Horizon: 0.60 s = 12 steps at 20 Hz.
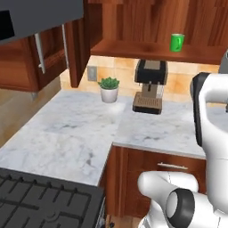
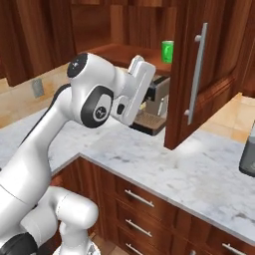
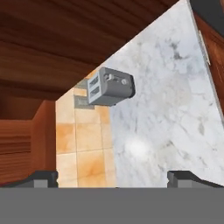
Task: Open the cabinet directly in front. Then move the liquor and the mug to the dining counter with the jar on it.
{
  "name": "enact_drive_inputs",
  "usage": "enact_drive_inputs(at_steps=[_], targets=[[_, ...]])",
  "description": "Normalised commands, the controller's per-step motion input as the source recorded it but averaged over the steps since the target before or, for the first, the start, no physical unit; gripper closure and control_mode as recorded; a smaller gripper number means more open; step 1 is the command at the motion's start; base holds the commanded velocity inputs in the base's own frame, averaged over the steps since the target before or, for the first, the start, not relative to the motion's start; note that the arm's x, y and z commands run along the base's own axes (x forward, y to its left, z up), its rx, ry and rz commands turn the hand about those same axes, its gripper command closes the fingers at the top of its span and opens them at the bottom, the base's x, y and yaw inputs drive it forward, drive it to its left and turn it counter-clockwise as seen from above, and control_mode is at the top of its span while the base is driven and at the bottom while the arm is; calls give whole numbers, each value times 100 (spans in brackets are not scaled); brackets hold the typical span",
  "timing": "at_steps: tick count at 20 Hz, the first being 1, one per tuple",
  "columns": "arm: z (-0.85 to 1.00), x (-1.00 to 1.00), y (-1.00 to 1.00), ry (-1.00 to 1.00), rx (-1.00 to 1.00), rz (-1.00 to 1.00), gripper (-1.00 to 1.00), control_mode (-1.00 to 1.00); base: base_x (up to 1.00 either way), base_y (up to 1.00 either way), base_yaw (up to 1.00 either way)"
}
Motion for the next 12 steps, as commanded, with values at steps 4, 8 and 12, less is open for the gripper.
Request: enact_drive_inputs(at_steps=[4,8,12], targets=[[0,0,0,0,0,0,-100,100,62,12,-15],[0,0,0,0,0,0,-100,100,56,35,-28],[0,0,0,0,0,0,-100,100,36,30,-35]])
